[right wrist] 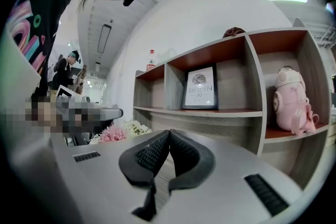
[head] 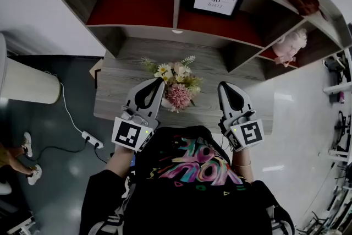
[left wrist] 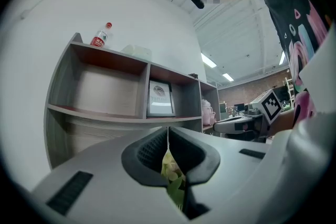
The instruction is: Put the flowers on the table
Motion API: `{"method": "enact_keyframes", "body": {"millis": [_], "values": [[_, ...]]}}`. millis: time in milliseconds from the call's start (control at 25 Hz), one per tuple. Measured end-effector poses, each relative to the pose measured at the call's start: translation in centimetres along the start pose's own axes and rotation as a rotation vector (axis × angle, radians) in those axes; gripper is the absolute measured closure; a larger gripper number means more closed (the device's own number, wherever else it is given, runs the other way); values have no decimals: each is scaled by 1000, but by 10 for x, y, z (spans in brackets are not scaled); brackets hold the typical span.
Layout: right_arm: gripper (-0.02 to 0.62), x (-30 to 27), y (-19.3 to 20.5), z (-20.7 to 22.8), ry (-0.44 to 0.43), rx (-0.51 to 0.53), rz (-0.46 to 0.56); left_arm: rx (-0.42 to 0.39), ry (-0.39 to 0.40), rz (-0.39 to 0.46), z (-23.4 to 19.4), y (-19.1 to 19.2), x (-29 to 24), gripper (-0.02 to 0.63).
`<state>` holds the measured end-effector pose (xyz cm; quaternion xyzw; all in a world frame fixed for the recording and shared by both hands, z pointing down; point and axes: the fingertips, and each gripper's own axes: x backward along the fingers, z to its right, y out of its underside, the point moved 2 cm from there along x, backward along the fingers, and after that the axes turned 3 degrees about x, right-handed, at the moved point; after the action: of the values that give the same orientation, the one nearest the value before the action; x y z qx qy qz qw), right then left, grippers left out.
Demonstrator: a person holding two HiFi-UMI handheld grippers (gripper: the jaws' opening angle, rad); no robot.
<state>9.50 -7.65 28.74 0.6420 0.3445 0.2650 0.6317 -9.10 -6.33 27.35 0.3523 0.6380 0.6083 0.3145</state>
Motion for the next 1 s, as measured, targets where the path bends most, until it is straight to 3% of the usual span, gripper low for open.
{"method": "enact_keyframes", "body": {"millis": [1000], "values": [[578, 6, 9, -13, 1, -42, -17, -2, 15, -27, -3, 9, 14, 575]]}}
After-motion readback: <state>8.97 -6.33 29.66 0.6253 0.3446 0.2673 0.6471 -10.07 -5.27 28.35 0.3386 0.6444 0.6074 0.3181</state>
